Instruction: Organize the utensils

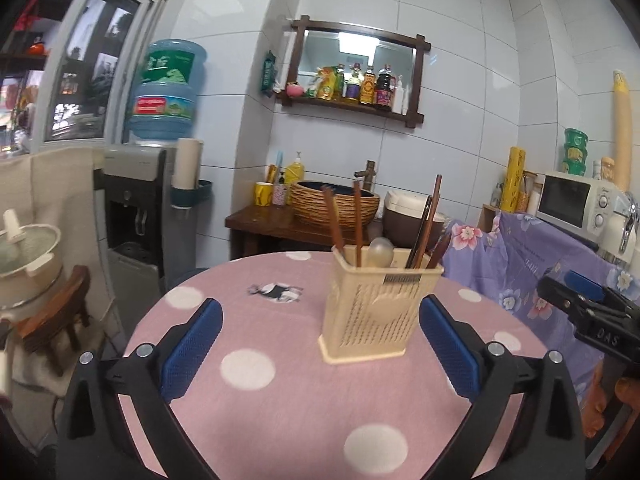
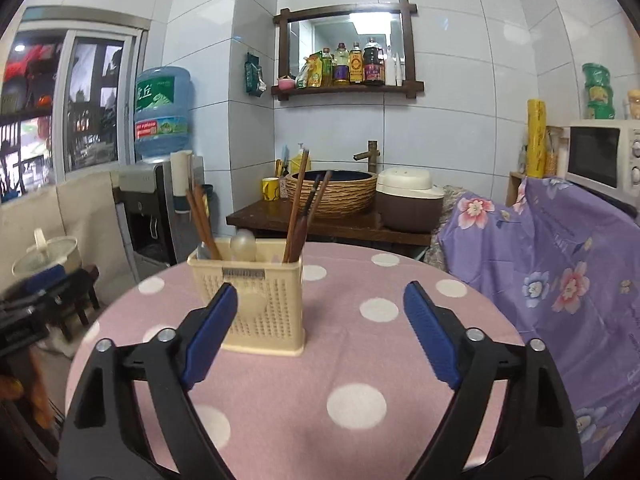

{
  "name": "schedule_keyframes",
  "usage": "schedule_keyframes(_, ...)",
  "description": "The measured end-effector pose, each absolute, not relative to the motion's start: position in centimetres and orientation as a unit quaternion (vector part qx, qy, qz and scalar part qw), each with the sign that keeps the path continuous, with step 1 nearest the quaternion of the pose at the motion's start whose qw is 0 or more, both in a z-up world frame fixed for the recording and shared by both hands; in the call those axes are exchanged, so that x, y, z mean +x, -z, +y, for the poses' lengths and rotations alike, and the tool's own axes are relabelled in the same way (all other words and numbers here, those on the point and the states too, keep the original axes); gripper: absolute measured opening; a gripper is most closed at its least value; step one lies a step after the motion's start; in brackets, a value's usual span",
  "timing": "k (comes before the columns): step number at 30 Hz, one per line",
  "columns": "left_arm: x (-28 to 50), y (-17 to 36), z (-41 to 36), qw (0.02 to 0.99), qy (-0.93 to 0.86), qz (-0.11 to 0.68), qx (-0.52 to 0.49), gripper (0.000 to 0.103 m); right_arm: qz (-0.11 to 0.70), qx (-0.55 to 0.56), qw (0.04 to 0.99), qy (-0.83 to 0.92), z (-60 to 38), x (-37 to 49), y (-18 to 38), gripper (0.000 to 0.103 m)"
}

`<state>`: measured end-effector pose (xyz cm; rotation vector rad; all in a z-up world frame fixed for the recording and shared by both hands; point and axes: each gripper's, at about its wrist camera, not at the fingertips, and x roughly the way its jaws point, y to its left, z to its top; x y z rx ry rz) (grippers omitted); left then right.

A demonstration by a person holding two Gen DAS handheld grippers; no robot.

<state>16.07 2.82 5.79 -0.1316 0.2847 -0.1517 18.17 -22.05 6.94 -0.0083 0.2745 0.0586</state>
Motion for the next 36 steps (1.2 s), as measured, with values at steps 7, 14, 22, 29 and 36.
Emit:
schedule_keyframes(7, 8.6, -1.7, 4.0, 0.989, 0.033, 0.121, -0.075, 0.098, 0.129, -0.020, 0.991, -0.008, -20.7, 10.4, -0.9, 0.097)
schedule_keyframes(14, 4.5, 0.5, 3.7, 0.987, 0.033, 0.136, -0.076, 0.098, 0.130, -0.023, 0.991, -0.017, -19.6, 4.7, 1.6, 0.097)
schedule_keyframes(22, 2.4, 1.1, 3.9, 0.991, 0.025, 0.118, -0.063, 0.098, 0.108, -0.031, 0.993, -0.024, -18.9, 2.4, 0.9, 0.097)
schedule_keyframes(29, 2.3, 1.2, 4.1, 0.991, 0.028, 0.117, -0.064, 0.098, 0.116, -0.019, 0.993, -0.026, -19.3, 2.7, 0.7, 0.097)
schedule_keyframes(36, 1.9, 1.2, 3.9, 0.991, 0.028, 0.114, -0.063, 0.098, 0.118, -0.014, 0.993, -0.022, -19.6, 3.0, 0.7, 0.097)
